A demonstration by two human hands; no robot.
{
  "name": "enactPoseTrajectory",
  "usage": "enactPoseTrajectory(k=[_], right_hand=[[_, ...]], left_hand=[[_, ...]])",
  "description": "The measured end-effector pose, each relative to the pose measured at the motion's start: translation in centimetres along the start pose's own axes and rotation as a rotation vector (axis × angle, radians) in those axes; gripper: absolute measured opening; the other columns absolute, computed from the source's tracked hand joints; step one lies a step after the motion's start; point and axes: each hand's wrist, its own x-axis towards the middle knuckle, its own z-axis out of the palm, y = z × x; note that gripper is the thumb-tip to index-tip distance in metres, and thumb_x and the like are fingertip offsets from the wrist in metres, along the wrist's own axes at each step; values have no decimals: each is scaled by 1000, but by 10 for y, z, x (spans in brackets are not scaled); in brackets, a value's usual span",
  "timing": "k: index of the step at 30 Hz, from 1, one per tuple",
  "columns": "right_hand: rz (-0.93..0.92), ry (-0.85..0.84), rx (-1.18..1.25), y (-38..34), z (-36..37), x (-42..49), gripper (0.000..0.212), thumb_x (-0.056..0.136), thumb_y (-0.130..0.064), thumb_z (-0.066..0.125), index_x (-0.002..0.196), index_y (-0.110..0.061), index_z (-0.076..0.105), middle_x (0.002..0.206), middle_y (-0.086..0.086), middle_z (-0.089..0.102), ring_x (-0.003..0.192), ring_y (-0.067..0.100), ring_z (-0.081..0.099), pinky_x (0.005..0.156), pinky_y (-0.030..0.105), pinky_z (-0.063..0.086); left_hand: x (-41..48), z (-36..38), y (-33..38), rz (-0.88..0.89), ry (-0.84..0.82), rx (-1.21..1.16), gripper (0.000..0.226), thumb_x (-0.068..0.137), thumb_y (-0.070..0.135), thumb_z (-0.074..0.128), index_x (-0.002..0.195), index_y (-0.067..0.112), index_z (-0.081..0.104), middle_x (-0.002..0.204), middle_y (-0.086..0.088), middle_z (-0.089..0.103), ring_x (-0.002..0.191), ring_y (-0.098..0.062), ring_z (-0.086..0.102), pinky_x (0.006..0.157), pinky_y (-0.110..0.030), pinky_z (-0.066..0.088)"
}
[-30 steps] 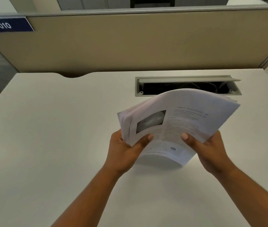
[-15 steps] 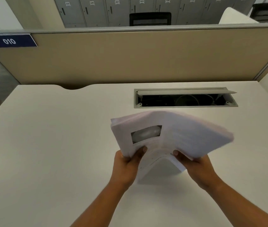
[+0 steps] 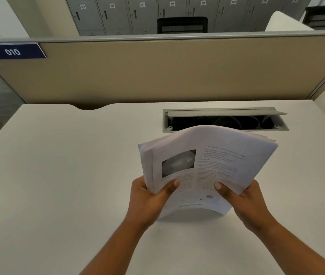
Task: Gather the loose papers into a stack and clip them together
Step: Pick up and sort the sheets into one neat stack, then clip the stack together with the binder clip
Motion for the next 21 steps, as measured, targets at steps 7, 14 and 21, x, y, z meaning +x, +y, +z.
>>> enactPoseTrajectory(k=[7, 14, 21], right_hand=[[85, 18, 6, 1, -6, 2, 29, 78, -19, 68, 104, -30, 73, 105, -12, 76, 100, 12, 72, 78, 27, 59], [460, -189, 140, 18, -13, 3, 33, 88, -13, 66, 121, -11, 67, 115, 9, 75, 104, 30, 72, 86, 48, 58], [618, -36, -187, 54, -41, 43, 37, 83, -21, 76, 115, -7, 64, 103, 17, 74, 94, 32, 74, 87, 40, 59]], left_hand=[[6, -5, 0, -98, -21, 36, 25, 74, 36, 76, 99, 33, 78, 99, 5, 80, 95, -17, 76, 81, -40, 64], [22, -14, -18, -261, -40, 24, 15, 87, 24, 71, 94, 12, 75, 88, -3, 81, 83, -22, 78, 72, -35, 64], [29, -25, -69, -316, -16, 11, 22, 95, 9, 63, 84, -9, 70, 89, -29, 72, 86, -44, 73, 77, -56, 59]])
